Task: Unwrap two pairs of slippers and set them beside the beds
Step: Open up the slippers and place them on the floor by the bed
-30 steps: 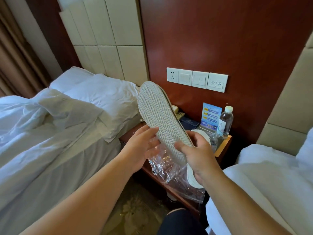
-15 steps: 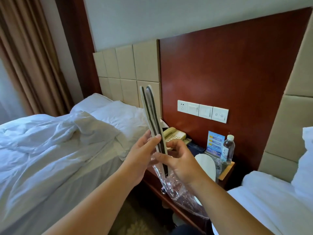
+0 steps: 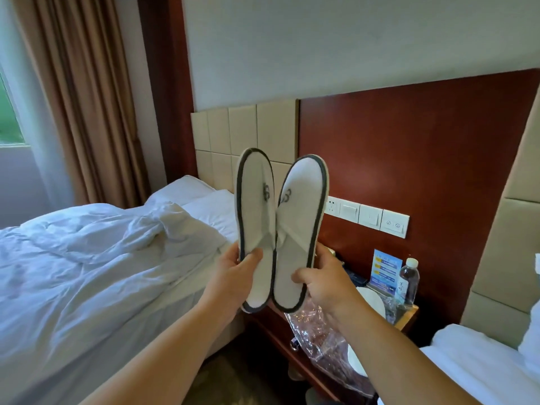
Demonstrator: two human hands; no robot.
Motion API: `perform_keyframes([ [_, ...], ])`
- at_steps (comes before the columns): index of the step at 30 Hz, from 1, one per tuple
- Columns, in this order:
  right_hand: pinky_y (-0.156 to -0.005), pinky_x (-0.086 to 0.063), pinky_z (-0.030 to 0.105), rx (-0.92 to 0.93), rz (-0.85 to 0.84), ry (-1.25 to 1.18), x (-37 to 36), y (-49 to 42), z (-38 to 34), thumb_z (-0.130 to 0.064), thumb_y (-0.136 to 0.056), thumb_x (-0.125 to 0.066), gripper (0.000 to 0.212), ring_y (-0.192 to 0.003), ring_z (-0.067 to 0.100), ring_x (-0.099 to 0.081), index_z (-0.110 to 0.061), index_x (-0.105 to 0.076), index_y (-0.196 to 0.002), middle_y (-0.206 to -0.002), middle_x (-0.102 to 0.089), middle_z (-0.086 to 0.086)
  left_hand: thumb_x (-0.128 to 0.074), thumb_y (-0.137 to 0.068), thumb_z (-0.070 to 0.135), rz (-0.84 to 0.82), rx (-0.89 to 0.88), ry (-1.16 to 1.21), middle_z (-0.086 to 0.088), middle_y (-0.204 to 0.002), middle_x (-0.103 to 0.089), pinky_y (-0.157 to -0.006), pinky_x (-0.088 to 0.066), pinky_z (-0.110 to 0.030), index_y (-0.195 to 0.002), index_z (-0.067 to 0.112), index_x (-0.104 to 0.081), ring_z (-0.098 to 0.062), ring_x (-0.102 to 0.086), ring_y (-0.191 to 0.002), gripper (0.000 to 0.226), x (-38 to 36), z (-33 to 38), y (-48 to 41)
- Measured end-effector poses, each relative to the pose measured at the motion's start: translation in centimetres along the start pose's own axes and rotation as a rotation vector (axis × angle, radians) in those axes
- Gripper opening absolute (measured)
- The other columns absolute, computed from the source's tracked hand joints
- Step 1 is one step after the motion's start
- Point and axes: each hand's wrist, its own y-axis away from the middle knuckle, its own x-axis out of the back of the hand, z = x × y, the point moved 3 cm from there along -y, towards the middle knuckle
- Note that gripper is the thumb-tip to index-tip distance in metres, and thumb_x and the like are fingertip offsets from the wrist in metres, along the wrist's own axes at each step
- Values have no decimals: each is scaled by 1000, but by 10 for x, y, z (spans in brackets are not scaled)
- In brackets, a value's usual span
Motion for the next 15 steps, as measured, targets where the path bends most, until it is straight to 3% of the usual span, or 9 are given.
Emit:
perform_keyframes([
  [3, -68, -54, 27, -7, 99, -22, 5, -2, -3, -4, -82, -70, 34, -84, 13, -71, -30, -66, -104, -92, -75, -8, -68, -88, 30, 31, -49, -54, 14, -93, -76, -75, -59, -34, -96, 48, -66, -7, -73, -84, 19, 10, 7, 3],
  [7, -78, -59, 42, -28, 123, -116, 11, 0, -5, -15, -87, -72, 20, -88, 22, -73, -28, -67, -101, -95, -77, -3, -68, -91, 26, 23, -12, -10, 9, -99, -76, -80, -60, -41, -109, 37, -64, -14, -73, -90, 22, 18, 12, 3],
  [11, -85, -57, 51, -30, 102, -168, 16, 5, -9, -33, -86, -72, 23, -95, 27, -70, -29, -67, -108, -98, -76, 0, -53, -100, 29, -41, 65, 106, -5, -110, -74, -82, -59, -48, -126, 25, -58, -25, -72, -98, 27, 24, 16, 4],
  [15, -90, -53, 55, -23, 109, -173, 19, 4, -13, -43, -92, -61, 25, -99, 28, -69, -32, -65, -115, -105, -75, 2, -41, -104, 36, -5, 79, 96, -10, -113, -72, -87, -56, -56, -127, 28, -56, -30, -70, -100, 29, 32, 15, 4],
])
